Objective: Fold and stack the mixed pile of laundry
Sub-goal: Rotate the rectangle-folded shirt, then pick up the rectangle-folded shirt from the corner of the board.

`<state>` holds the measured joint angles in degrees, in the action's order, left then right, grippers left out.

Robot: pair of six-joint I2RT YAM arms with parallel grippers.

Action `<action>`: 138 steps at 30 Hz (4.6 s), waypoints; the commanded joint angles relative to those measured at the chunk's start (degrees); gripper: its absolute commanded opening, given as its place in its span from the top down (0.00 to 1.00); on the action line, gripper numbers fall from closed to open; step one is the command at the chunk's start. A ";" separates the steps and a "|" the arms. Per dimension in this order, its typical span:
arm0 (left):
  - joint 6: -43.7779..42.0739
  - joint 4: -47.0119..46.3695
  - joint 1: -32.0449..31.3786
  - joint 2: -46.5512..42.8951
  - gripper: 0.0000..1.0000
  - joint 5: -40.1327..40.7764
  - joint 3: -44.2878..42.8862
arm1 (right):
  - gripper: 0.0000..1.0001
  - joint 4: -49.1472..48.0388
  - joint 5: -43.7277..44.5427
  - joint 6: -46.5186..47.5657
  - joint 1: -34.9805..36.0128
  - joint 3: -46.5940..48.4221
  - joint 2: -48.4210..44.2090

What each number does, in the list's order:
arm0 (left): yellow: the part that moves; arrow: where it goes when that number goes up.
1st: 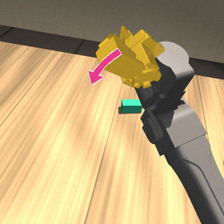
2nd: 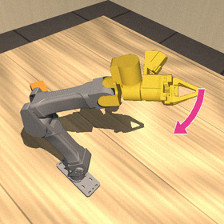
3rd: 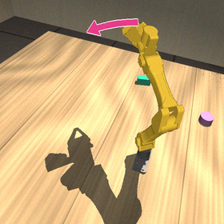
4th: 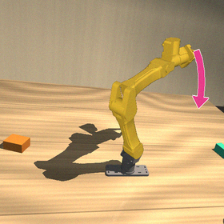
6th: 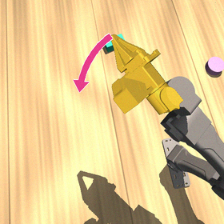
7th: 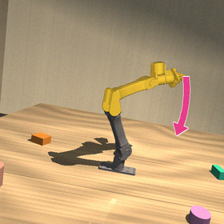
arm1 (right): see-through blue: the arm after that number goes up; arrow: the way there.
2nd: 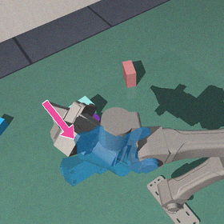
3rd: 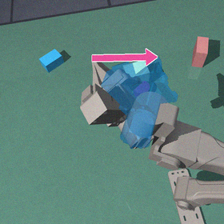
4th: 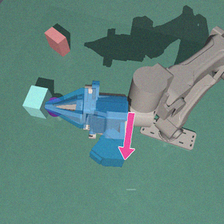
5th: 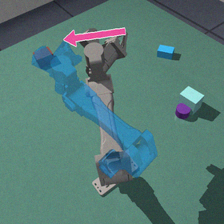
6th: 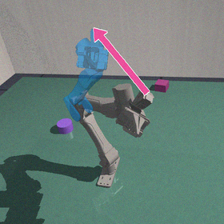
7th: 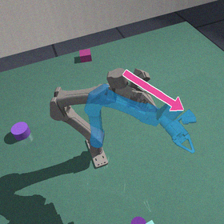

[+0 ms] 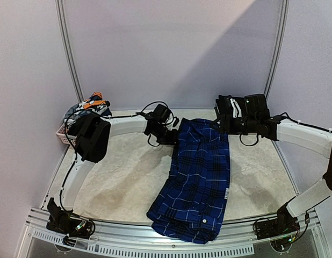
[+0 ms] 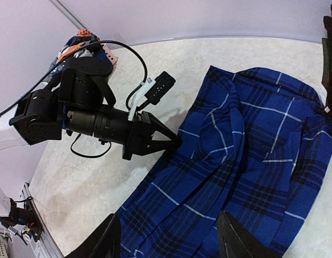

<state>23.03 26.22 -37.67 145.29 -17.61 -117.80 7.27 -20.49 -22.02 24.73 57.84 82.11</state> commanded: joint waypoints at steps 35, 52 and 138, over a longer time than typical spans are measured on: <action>-0.63 -8.68 13.76 -15.23 0.72 6.36 20.99 | 0.38 -1.16 2.73 -1.32 2.88 -1.23 4.53; -2.57 -7.96 5.11 -39.57 0.01 29.71 43.66 | 0.37 -2.11 6.73 -2.38 5.81 -6.86 -0.53; 9.56 -7.94 -21.30 -63.64 0.40 4.64 81.48 | 0.74 -6.48 -0.73 -22.54 33.21 -28.91 3.74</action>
<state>32.21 19.11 -57.67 80.82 -12.32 -37.43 -0.62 -22.02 -44.58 57.08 30.13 84.75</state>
